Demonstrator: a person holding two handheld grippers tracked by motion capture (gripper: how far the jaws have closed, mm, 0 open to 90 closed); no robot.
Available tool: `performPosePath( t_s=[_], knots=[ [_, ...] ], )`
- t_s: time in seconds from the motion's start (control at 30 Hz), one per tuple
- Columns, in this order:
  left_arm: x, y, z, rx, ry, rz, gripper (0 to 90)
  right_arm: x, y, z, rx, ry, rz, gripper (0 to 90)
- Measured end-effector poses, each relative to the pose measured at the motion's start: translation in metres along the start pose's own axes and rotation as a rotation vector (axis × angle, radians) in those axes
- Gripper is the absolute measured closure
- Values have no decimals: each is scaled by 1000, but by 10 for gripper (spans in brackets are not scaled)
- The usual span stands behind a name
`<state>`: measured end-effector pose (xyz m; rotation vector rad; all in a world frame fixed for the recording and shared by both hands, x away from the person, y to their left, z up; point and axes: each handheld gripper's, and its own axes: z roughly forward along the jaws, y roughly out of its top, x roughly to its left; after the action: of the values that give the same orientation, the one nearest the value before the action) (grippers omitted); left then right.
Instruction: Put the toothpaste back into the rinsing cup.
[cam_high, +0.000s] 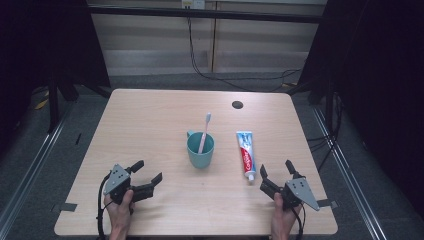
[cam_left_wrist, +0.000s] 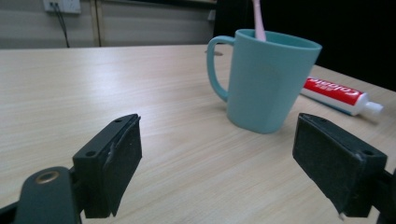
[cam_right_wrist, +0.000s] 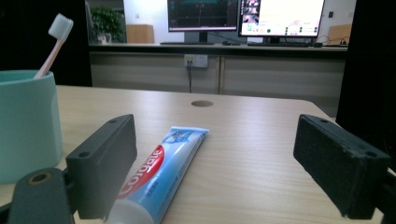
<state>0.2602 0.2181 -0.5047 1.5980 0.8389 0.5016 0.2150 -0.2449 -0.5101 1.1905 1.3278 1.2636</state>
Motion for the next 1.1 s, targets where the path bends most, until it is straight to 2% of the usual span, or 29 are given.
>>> performPosePath(
  t_s=[0.07, 0.13, 0.27, 0.37, 0.43, 0.5, 0.6, 0.67, 0.7, 0.83, 0.9, 1.0, 1.03, 1.1],
  knots=[
    [-1, -1, -2, -31, 12, 1, 156, 1, 1, 2, 25, 7, -14, 129],
    [-1, -1, -2, -31, 14, -5, 154, 0, 2, 4, 41, 23, -9, 128],
    [-4, -2, -4, -42, 33, 41, 155, -4, 3, 7, 74, 30, 32, 128],
    [-5, -2, -4, -47, 22, 50, 155, -3, 4, 11, 121, 48, 1, 127],
    [-6, -3, -5, -54, 28, 54, 156, -1, 5, 14, 159, 70, -9, 127],
    [-6, -4, -7, -79, 33, 55, 156, 0, 6, 19, 214, 73, 5, 130],
    [-7, -6, -11, -116, 38, 57, 154, 1, 9, 24, 294, 106, 15, 151],
    [-9, -7, -12, -133, 44, 79, 154, 2, 11, 26, 357, 171, 45, 218],
    [-10, -7, -13, -133, 48, 84, 154, 3, 12, 27, 359, 196, 57, 222],
    [-9, -8, -14, -157, 48, 69, 155, 6, 23, 30, 367, 221, 47, 239],
    [-8, -8, -15, -165, 41, 69, 155, 6, 31, 33, 391, 250, 62, 265],
    [-8, -8, -15, -164, 34, 76, 156, 5, 42, 38, 419, 242, 65, 286],
    [-8, -8, -15, -166, 33, 68, 156, 4, 46, 40, 439, 247, 68, 286],
    [-8, -9, -16, -166, 31, 76, 156, 3, 50, 45, 468, 271, 72, 303]
  ],
)
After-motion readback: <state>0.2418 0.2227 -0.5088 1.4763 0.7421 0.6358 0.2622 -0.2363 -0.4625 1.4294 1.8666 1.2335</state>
